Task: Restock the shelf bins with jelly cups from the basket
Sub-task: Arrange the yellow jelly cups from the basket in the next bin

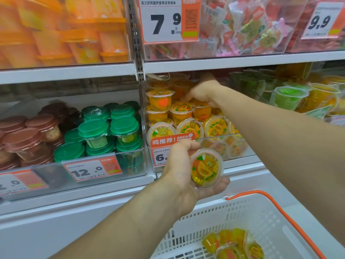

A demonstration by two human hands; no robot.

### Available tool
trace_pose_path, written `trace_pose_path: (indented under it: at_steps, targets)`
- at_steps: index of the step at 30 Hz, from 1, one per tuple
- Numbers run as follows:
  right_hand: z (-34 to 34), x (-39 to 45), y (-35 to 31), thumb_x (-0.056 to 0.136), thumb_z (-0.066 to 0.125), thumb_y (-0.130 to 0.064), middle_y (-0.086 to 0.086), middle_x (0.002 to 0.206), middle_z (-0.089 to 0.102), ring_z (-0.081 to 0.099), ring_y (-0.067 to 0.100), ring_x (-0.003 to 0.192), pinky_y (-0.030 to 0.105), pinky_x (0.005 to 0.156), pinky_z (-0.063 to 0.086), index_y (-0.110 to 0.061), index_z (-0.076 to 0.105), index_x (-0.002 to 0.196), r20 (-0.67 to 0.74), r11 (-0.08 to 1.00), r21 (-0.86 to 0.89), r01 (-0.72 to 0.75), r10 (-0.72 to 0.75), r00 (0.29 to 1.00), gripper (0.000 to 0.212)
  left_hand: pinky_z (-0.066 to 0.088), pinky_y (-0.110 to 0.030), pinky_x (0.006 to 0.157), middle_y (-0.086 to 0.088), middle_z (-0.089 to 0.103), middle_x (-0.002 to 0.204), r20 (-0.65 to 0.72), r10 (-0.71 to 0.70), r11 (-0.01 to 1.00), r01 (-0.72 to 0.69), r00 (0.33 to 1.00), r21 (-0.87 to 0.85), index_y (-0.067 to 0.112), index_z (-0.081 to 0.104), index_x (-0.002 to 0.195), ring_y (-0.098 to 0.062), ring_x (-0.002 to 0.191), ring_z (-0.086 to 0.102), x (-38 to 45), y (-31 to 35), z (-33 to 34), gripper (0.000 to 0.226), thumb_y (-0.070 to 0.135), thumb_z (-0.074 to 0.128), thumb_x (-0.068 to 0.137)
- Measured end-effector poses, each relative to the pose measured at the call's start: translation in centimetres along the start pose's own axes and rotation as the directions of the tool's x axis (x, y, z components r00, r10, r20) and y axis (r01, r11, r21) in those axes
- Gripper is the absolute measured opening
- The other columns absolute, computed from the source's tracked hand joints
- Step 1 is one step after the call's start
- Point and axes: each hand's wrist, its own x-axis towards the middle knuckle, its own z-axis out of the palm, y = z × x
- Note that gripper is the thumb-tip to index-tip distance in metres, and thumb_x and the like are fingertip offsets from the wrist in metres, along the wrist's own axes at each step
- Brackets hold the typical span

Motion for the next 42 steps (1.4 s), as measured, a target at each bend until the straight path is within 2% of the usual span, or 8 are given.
trace_pose_path:
  at_steps: [8,11,13,15,21,27,30,42]
  targets:
    - [-3.3,-4.8,2.5,0.069,0.075,-0.003,0.008,0.090,0.069,0.068,0.023,0.084,0.042,0.079,0.061,-0.010,0.065,0.092,-0.163,0.975,0.174,0.136,-0.108,0.981,0.026,0.061,-0.038,0.063,-0.022,0.068,0.107,0.137,0.225,0.962,-0.199,0.965,-0.185,0.001,0.059,0.121,-0.041,0.091,0.069,-1.3,1.9,0.7,0.044,0.038,0.052,0.099]
    - [-6.2,-10.6,2.6,0.079,0.047,0.029,0.018,0.099,0.069,0.069,0.026,0.090,0.039,0.084,0.060,-0.006,0.066,0.097,0.109,0.879,0.420,0.227,-0.297,0.949,0.044,0.063,-0.043,0.069,-0.021,0.070,0.115,0.103,0.278,0.938,-0.247,0.955,-0.243,0.006,0.060,0.121,-0.038,0.098,0.071,-1.4,2.4,1.0,0.044,0.043,0.057,0.097]
    - [-7.8,-13.9,2.9,0.076,0.049,0.032,0.015,0.124,0.065,0.066,0.025,0.111,0.041,0.092,0.055,-0.008,0.059,0.125,0.413,0.853,0.438,0.283,-0.471,0.780,0.063,0.063,-0.042,0.066,-0.020,0.071,0.114,0.080,0.309,0.927,-0.281,0.948,-0.248,0.007,0.059,0.124,-0.035,0.096,0.073,-1.4,2.6,1.1,0.048,0.047,0.050,0.099]
    - [-7.6,-15.5,3.5,0.076,0.062,0.024,0.008,0.136,0.059,0.058,0.024,0.126,0.044,0.101,0.052,-0.012,0.050,0.139,0.537,0.835,0.401,0.377,-0.548,0.641,0.073,0.063,-0.041,0.064,-0.017,0.073,0.112,0.074,0.329,0.934,-0.313,0.941,-0.174,0.011,0.058,0.127,-0.031,0.096,0.074,-1.1,2.6,1.2,0.054,0.054,0.038,0.101]
    - [-4.9,-15.7,3.4,0.065,0.091,-0.014,0.000,0.119,0.070,0.067,0.017,0.112,0.036,0.099,0.053,-0.013,0.061,0.128,0.296,0.776,0.303,0.554,-0.629,0.719,0.069,0.057,-0.037,0.064,-0.010,0.075,0.107,0.046,0.323,0.945,-0.325,0.945,0.043,0.024,0.062,0.127,-0.028,0.093,0.074,-1.1,2.7,1.0,0.070,0.069,0.017,0.098]
    - [-2.3,-10.7,3.0,0.046,0.097,-0.047,-0.001,0.106,0.072,0.071,0.013,0.097,0.040,0.092,0.056,-0.020,0.058,0.122,-0.084,0.911,0.237,0.337,-0.326,0.942,0.089,0.056,-0.039,0.076,-0.018,0.074,0.099,0.048,0.272,0.942,-0.276,0.961,0.192,0.005,0.056,0.116,-0.031,0.084,0.074,-1.6,2.4,0.3,0.060,0.056,0.026,0.103]
    - [-1.1,-8.4,2.3,0.057,0.093,-0.044,-0.001,0.117,0.067,0.065,0.017,0.107,0.038,0.096,0.053,-0.019,0.057,0.124,-0.160,0.966,0.036,0.257,-0.249,0.955,0.080,0.053,-0.035,0.064,-0.017,0.075,0.091,0.017,0.260,0.941,-0.257,0.966,0.218,0.006,0.057,0.110,-0.028,0.069,0.071,-1.6,2.2,-0.1,0.051,0.048,0.030,0.106]
    - [-0.3,-9.6,1.3,0.071,0.087,-0.041,0.005,0.130,0.061,0.056,0.022,0.122,0.033,0.101,0.045,-0.013,0.051,0.133,-0.178,0.951,-0.143,0.275,-0.298,0.938,0.077,0.048,-0.030,0.057,-0.012,0.072,0.079,0.047,0.213,0.904,-0.215,0.976,0.370,0.004,0.059,0.106,-0.029,0.064,0.065,-0.7,1.3,-1.3,0.031,0.030,0.042,0.104]
